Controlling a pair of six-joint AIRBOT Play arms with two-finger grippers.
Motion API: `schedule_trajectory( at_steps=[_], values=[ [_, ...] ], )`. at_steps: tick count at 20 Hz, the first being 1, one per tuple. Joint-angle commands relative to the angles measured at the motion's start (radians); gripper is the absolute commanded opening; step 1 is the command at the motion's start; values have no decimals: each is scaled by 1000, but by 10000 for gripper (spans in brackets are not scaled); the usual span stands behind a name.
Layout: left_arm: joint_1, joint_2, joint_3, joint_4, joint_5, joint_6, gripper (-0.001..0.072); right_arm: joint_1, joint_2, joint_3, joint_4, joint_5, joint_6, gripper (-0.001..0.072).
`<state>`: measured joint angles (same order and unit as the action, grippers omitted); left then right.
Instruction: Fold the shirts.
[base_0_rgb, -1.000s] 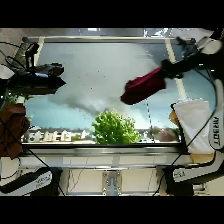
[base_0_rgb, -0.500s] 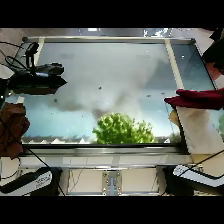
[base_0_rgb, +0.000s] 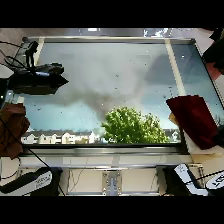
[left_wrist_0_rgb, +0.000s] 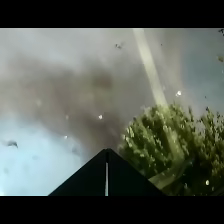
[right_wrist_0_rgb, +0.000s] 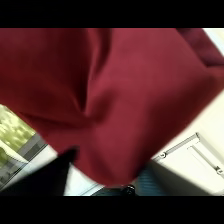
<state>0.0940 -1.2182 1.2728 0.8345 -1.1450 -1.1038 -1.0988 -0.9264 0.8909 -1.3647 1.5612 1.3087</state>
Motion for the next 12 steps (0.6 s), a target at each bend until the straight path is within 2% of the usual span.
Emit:
schedule_trajectory(
  at_steps=[1,4,7,10,11,12],
  values=[
    [-1,0,0,-6,-1,0,14,-44,31,-51,27,0,27,593],
    [-1,0,0,-6,-1,0,13,-44,31,136,174,127,98,590],
    [-1,0,0,-10,-1,0,14,-27,31,341,532,124,139,588],
    [-1,-1,0,-10,-1,0,14,81,39,429,873,120,136,561],
    [-1,-1,0,-9,-1,0,14,151,46,432,911,110,115,429],
    [-1,-1,0,-9,-1,0,14,243,48,432,906,101,68,220]
  ],
)
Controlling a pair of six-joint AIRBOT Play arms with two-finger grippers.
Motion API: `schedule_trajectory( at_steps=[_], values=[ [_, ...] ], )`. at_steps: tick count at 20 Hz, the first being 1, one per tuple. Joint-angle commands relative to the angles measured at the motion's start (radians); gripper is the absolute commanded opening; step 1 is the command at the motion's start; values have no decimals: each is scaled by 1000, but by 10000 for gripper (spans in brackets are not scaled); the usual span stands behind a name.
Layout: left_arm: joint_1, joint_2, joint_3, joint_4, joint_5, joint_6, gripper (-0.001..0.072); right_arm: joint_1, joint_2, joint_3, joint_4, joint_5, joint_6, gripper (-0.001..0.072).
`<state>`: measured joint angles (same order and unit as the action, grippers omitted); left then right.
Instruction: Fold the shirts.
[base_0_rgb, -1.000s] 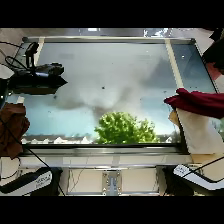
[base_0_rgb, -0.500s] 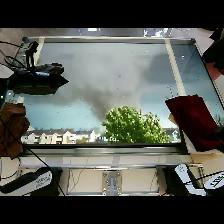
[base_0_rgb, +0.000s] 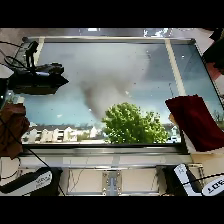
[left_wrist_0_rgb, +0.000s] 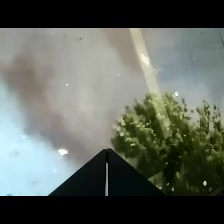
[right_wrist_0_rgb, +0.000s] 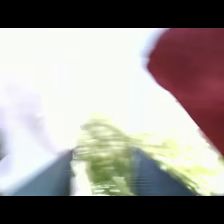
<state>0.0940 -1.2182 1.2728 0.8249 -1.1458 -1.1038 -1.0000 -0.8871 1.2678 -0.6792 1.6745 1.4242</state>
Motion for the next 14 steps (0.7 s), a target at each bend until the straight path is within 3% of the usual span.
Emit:
schedule_trajectory(
  at_steps=[1,4,8,14],
  values=[
    [-1,-2,0,1,0,0,14,240,7,54,192,-18,-96,18],
    [-1,-1,0,4,-17,0,14,552,1,53,-29,-99,-216,11],
    [-1,-1,0,4,-60,0,14,800,-3,54,-362,-148,-214,11],
    [0,-1,0,3,-60,0,14,834,-2,54,-345,-127,-205,11]
  ],
)
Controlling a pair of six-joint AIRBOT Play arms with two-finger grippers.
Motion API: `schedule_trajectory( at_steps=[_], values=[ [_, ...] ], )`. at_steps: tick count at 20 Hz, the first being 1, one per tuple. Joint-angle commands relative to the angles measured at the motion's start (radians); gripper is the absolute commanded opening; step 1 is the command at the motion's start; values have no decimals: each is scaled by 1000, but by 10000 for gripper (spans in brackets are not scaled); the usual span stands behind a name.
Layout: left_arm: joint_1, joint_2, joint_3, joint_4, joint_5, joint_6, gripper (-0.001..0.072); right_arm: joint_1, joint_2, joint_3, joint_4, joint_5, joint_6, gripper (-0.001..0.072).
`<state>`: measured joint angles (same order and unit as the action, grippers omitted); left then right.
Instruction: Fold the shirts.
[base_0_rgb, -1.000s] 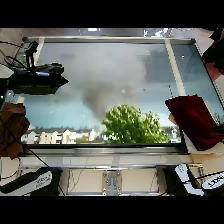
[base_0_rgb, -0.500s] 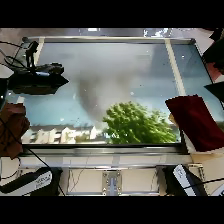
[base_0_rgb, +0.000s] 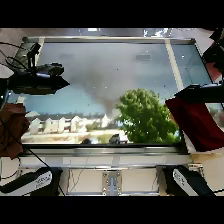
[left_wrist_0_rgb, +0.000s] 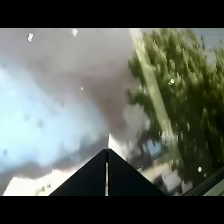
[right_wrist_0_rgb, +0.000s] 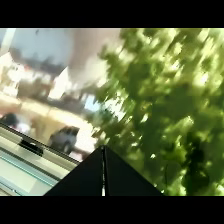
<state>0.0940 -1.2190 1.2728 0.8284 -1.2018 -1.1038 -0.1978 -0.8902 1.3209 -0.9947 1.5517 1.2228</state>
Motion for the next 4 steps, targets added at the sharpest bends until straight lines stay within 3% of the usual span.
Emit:
schedule_trajectory(
  at_steps=[1,4],
  values=[
    [0,0,0,0,-4,0,14,31,1,0,-30,-4,-4,11],
    [0,0,0,0,-4,0,14,31,1,1,-30,-4,-3,11]
  ],
)
